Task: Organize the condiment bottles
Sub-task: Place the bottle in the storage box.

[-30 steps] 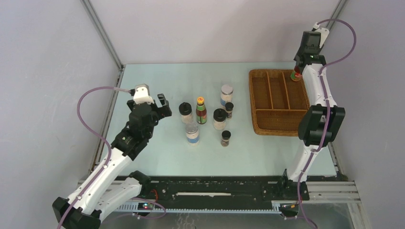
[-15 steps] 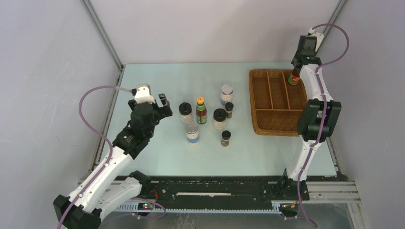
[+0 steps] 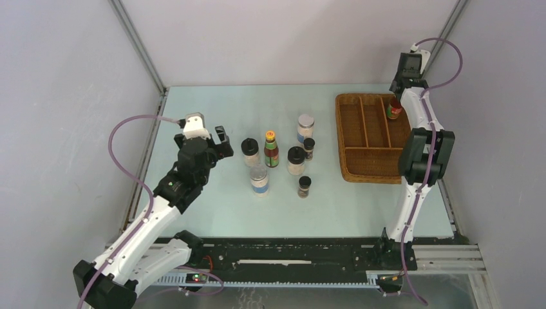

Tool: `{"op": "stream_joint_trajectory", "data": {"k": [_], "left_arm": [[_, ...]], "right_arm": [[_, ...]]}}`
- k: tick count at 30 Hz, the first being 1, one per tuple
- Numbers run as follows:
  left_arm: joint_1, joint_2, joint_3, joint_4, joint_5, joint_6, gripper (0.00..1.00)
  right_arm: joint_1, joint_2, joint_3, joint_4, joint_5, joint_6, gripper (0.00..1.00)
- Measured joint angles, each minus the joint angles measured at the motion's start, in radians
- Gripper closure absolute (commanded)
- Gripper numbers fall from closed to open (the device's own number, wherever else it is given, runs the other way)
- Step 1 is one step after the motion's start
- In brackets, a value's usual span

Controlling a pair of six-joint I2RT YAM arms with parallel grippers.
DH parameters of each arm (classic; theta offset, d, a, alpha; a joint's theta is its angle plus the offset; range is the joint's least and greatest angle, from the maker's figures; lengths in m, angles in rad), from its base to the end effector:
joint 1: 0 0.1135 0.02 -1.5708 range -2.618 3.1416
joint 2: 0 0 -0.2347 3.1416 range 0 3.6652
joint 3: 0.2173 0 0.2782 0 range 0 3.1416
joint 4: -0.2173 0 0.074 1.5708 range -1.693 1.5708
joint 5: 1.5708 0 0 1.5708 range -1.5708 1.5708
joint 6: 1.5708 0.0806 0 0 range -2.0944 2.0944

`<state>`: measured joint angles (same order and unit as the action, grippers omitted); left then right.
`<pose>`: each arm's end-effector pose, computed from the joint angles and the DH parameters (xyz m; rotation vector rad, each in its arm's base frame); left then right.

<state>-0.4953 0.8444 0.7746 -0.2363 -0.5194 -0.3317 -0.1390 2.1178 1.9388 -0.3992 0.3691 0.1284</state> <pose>0.2624 -0.0963 0.2865 -0.2025 1.8253 -0.0921 0.5357 -0.1043 0.2431 0.4952 2.0734 -0.4020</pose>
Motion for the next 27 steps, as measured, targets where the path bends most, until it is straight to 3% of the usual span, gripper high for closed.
{"op": "stream_joint_trajectory", "data": {"k": [27], "left_arm": [[0.0,0.019,-0.008,0.012,0.0,0.0,0.0]], "right_arm": [[-0.008,0.018,0.011,0.03,-0.008,0.0,1.0]]}}
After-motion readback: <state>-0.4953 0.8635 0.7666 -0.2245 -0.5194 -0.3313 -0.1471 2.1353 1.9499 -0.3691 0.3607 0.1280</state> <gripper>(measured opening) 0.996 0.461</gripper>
